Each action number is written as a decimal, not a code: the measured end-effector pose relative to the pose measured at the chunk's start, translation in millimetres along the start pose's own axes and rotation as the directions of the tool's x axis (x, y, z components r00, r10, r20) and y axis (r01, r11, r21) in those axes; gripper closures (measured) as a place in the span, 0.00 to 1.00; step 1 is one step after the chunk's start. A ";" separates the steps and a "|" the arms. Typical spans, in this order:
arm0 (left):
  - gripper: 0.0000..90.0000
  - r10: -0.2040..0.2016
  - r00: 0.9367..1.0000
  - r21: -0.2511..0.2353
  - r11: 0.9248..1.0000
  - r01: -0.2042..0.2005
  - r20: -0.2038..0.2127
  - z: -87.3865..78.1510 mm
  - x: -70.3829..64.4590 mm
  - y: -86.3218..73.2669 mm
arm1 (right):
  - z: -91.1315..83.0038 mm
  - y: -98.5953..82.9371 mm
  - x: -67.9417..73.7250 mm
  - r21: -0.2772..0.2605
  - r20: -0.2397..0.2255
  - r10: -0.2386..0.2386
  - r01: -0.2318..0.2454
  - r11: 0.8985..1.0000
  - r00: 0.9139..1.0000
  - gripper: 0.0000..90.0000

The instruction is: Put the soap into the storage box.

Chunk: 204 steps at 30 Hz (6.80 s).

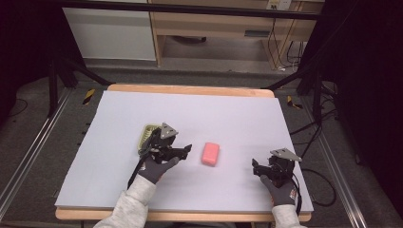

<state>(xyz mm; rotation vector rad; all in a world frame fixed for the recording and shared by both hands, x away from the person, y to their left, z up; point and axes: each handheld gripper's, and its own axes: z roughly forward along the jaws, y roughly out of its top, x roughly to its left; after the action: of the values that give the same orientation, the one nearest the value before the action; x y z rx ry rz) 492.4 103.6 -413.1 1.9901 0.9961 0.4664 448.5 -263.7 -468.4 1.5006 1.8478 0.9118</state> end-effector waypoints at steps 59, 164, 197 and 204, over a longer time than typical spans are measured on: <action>0.24 0.055 0.998 0.144 0.988 -0.058 0.025 102.7 -66.6 7.0 | 1.9 0.0 1.5 0.018 -0.009 -0.009 0.009 1.000 1.000 0.08; 0.42 0.082 0.996 0.174 0.981 -0.088 0.044 19.1 -15.4 17.7 | 1.2 -0.4 2.5 0.024 -0.005 -0.010 0.010 1.000 1.000 0.08; 0.42 -0.051 0.996 0.091 0.994 0.057 -0.074 -28.4 53.0 -3.0 | 1.3 -0.6 4.0 0.022 -0.001 -0.025 0.025 0.999 1.000 0.07; 0.42 -0.072 0.991 0.091 0.992 0.082 -0.109 -29.2 66.8 -5.5 | 0.9 -0.9 5.4 0.026 -0.003 -0.025 0.025 0.999 1.000 0.07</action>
<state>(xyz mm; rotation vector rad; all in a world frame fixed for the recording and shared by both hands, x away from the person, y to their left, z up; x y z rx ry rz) 512.4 173.2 -403.3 2.0196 1.1767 0.4939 447.6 -258.4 -469.9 1.4896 1.8825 0.8814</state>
